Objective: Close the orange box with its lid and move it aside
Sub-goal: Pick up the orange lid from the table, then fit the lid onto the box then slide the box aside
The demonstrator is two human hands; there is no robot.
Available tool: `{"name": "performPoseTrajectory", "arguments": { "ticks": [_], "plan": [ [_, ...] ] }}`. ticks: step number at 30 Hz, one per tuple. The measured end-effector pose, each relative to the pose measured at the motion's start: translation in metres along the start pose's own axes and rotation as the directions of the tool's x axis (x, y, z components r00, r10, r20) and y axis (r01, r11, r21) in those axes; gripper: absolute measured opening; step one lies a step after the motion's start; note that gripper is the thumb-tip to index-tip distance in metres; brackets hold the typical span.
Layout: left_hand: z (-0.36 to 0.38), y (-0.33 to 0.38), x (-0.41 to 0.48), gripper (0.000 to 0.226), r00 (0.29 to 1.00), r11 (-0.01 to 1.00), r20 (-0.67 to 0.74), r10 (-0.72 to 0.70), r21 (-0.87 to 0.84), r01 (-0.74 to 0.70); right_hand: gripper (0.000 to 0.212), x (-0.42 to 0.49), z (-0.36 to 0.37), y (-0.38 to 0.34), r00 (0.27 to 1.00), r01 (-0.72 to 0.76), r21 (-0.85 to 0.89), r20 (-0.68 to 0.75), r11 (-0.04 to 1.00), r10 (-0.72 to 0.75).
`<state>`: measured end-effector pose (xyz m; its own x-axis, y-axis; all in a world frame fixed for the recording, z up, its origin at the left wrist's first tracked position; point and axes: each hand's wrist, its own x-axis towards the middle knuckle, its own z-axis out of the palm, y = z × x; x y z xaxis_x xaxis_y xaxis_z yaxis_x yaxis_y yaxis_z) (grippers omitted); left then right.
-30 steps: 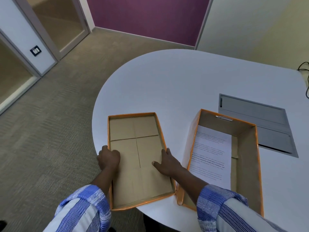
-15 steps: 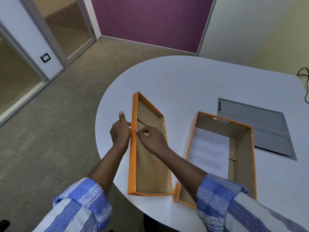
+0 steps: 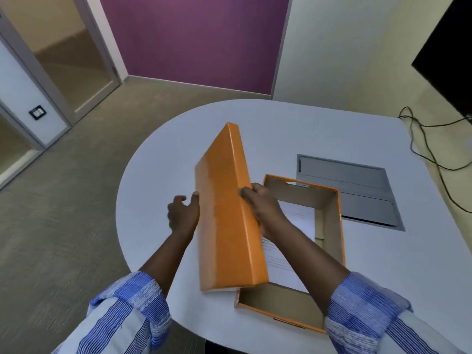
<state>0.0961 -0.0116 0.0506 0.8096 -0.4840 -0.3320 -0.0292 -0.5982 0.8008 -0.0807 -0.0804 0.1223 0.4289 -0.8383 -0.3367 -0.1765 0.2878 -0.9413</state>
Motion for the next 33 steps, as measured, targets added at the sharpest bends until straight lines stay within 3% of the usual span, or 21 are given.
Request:
{"name": "performPoseTrajectory", "arguments": {
  "ticks": [2, 6, 9, 14, 19, 28, 33],
  "plan": [
    [0.005, -0.004, -0.001, 0.06, 0.998, 0.999, 0.023, -0.053, 0.003, 0.053, 0.019, -0.008, -0.032, 0.0, 1.0, -0.03, 0.147, 0.006, 0.989, 0.029],
    [0.023, 0.001, -0.009, 0.048, 0.944, 0.983, 0.323, -0.072, -0.137, 0.122, 0.033, -0.024, -0.092, 0.012, 0.993, -0.092, 0.372, -0.032, 0.924, 0.112],
    [0.047, 0.016, -0.023, 0.042, 0.905, 0.992, 0.425, -0.006, -0.114, 0.06, 0.021, -0.039, -0.133, 0.025, 0.98, -0.083, 0.424, -0.131, 0.902, 0.152],
    [0.092, 0.037, -0.052, 0.047, 0.89, 0.98, 0.426, 0.162, 0.034, -0.195, 0.025, -0.062, -0.178, 0.049, 0.891, -0.011, 0.048, -0.454, 0.999, 0.032],
    [0.126, 0.046, -0.082, 0.049, 0.876, 0.927, 0.395, 0.278, 0.128, -0.352, 0.049, -0.073, -0.21, 0.081, 0.879, -0.136, -0.177, -0.476, 0.975, 0.036],
    [0.139, 0.047, -0.097, 0.053, 0.919, 0.866, 0.245, 0.31, 0.327, -0.379, 0.052, -0.072, -0.206, 0.116, 0.908, -0.212, 0.104, -0.348, 0.972, 0.235],
    [0.13, 0.04, -0.089, 0.056, 0.946, 0.911, 0.205, 0.252, 0.278, -0.304, 0.061, -0.057, -0.196, 0.113, 0.915, -0.238, 0.091, -0.313, 0.967, 0.254]
  ]
}}
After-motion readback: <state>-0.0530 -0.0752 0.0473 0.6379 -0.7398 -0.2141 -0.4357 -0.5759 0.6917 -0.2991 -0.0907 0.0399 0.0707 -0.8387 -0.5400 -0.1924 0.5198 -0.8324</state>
